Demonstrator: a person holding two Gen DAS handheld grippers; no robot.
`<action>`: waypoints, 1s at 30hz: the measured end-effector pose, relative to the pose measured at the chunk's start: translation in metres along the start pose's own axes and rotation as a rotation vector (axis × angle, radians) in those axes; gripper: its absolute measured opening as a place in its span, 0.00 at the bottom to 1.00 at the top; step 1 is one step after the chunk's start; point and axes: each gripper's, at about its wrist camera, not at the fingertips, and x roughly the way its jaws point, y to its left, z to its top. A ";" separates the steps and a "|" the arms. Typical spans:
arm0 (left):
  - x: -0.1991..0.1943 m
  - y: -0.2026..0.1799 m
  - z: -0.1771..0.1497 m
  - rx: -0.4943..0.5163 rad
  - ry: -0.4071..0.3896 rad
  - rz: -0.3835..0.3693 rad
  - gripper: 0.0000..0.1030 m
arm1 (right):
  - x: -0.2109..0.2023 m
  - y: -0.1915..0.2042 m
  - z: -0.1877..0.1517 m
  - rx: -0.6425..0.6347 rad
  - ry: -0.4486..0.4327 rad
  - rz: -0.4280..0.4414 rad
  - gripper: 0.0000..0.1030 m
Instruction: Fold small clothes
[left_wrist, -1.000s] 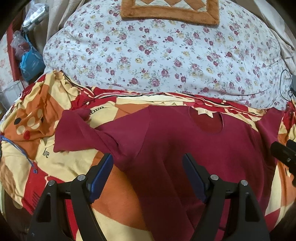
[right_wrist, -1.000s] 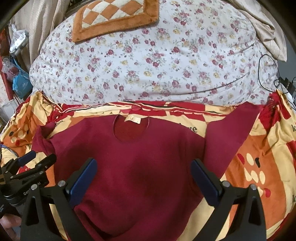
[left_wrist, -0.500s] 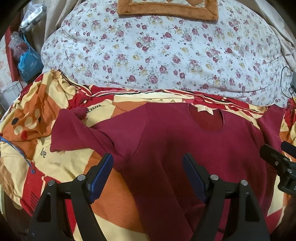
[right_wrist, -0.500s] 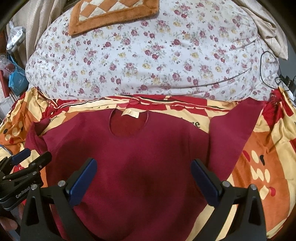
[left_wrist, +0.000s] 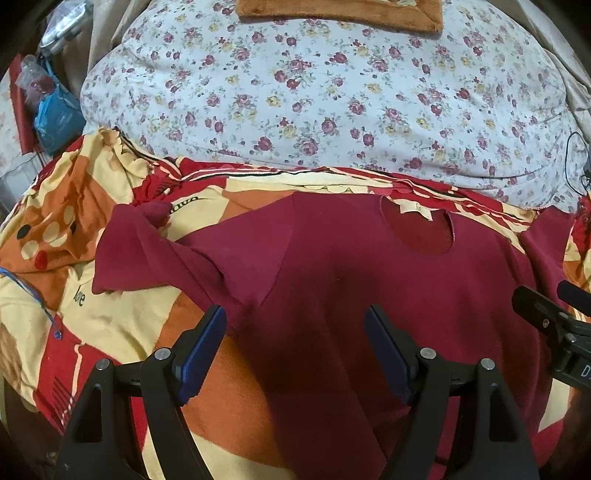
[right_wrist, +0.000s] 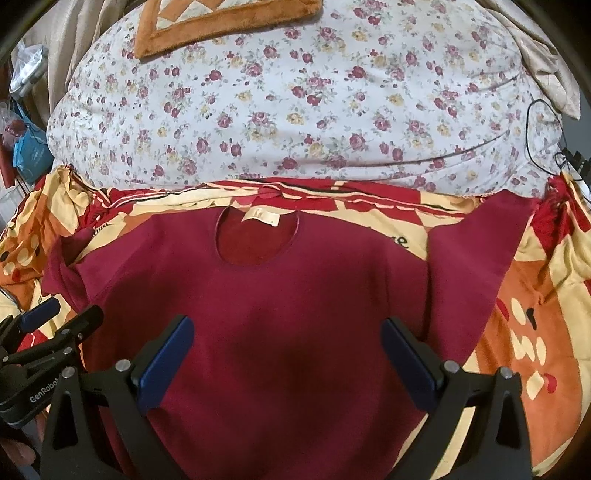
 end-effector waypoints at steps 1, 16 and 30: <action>0.000 0.001 0.000 -0.002 0.000 0.001 0.67 | 0.001 0.000 0.000 0.001 0.002 0.001 0.99; 0.005 0.014 -0.002 -0.036 0.012 0.005 0.67 | 0.007 0.014 0.000 -0.026 0.020 0.003 0.99; 0.012 0.029 -0.001 -0.062 0.018 0.027 0.67 | 0.015 0.025 0.003 -0.057 0.041 0.019 0.99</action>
